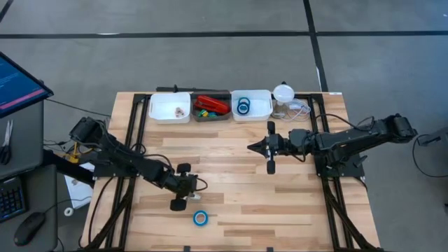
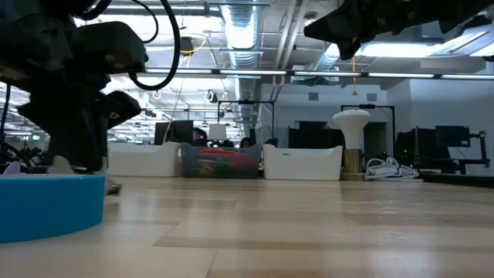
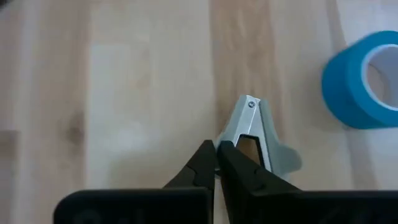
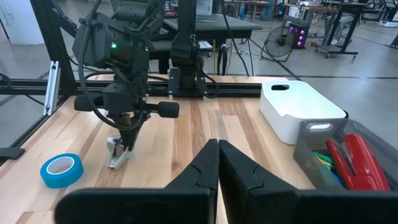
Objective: Pick and place Stapler, Stapler remover, tape
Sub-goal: Put the gray staple remover into the left white bin
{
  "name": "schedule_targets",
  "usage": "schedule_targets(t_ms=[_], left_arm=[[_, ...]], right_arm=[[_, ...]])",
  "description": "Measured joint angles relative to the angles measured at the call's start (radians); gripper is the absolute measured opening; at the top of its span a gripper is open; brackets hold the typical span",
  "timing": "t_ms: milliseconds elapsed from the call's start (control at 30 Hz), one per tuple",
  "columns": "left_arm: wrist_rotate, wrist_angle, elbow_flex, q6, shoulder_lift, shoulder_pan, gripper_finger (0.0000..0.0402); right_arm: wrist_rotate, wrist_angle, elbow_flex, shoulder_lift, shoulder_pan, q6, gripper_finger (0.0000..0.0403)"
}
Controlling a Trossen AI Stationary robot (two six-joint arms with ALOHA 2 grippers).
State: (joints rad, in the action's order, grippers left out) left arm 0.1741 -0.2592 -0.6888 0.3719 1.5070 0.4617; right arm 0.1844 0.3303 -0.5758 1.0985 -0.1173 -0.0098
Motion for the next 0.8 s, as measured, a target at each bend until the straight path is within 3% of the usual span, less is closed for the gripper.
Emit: schedule_targets(t_ms=[133, 367, 800], left_arm=[[0.058, -0.006, 0.001, -0.032, -0.031, -0.023, 0.0001], [0.273, -0.031, 0.002, -0.131, -0.196, -0.072, 0.0001], [0.763, -0.137, 0.002, -0.307, -0.508, -0.258, 0.0001]], right_arm=[[0.0, -0.003, 0.0, 0.0, 0.0, 0.0, 0.0001], [0.0, -0.008, 0.0, 0.0, 0.001, 0.0, 0.0001], [0.0, -0.011, 0.0, 0.0, 0.001, 0.0, 0.0001]])
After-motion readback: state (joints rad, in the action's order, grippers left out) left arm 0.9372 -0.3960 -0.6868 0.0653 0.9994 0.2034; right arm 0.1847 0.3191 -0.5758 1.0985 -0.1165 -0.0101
